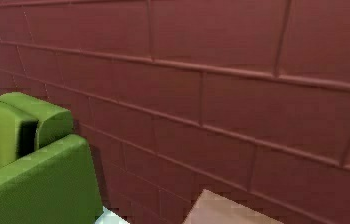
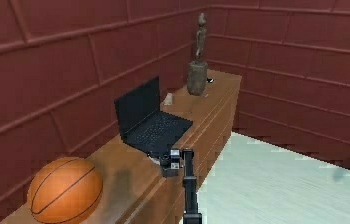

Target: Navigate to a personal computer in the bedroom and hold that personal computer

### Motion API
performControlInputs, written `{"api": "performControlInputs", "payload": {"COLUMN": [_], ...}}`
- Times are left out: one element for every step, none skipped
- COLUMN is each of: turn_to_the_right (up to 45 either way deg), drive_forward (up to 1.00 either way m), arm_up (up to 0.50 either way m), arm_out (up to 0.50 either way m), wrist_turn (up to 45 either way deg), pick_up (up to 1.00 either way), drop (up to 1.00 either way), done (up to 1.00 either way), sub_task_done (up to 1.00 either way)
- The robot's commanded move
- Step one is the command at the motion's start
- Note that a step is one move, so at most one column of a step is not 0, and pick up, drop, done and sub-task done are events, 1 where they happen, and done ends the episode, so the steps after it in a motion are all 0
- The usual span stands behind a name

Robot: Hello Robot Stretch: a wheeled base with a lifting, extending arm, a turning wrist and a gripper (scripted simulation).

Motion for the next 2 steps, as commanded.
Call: {"api": "performControlInputs", "payload": {"turn_to_the_right": [0.0,0.0], "drive_forward": [0.0,0.0], "arm_up": [0.1,0.0], "arm_out": [0.0,0.0], "wrist_turn": [0.0,0.0], "pick_up": [0.0,0.0], "drop": [0.0,0.0], "done": [0.0,1.0], "sub_task_done": [0.0,0.0]}}
